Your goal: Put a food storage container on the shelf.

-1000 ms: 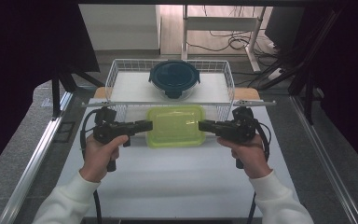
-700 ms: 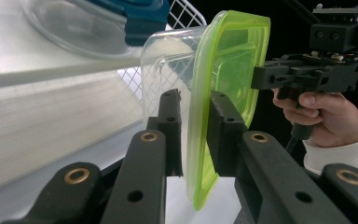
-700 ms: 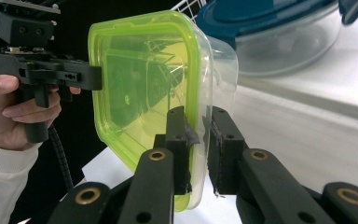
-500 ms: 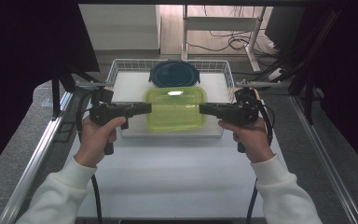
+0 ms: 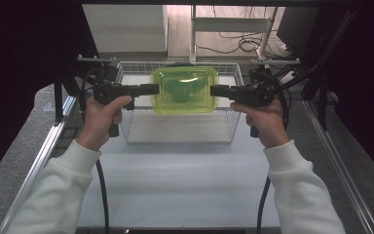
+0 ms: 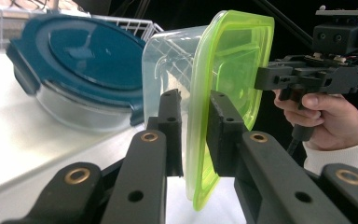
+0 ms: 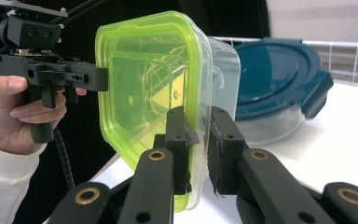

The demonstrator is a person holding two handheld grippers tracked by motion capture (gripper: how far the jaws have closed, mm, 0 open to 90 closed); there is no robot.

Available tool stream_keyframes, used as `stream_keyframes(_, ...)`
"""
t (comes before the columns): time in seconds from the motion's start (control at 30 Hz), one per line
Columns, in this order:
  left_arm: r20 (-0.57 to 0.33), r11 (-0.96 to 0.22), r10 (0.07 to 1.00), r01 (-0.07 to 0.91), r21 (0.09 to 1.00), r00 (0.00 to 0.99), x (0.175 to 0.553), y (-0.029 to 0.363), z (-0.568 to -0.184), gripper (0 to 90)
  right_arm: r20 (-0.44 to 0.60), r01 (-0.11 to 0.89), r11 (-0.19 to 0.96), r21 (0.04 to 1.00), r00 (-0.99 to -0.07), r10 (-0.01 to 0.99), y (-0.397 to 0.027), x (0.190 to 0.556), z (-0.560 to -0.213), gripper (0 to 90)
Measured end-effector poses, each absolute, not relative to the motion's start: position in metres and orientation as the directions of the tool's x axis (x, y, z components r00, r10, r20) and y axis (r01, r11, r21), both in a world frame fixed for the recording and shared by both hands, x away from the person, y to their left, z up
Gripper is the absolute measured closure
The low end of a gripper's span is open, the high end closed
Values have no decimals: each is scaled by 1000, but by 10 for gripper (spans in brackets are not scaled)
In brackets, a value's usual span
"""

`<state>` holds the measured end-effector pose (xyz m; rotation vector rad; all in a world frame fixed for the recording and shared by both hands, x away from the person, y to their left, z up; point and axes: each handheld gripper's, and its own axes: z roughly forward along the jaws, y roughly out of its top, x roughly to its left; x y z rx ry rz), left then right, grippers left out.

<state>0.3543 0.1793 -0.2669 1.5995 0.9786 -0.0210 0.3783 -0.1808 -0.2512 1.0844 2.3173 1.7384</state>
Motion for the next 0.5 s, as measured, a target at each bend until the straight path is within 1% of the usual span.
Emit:
stream_keyframes(0.23,-539,64,560,616,785,629,383,183,-260,777,373,515,114,850,-740,560,-177,402,-242,789)
stream_keyframes(0.4,-560,58,556,643,763,614,408,186,-253,776,413,549,91,831,-718,561,-176,423,-241,789)
stream_keyframes(0.43,-560,58,556,643,763,614,408,186,-253,775,413,549,91,831,-718,561,-176,423,-241,789)
stream_keyframes(0.5,-588,65,556,675,735,588,424,188,-253,775,446,584,79,808,-694,566,-173,437,-240,789)
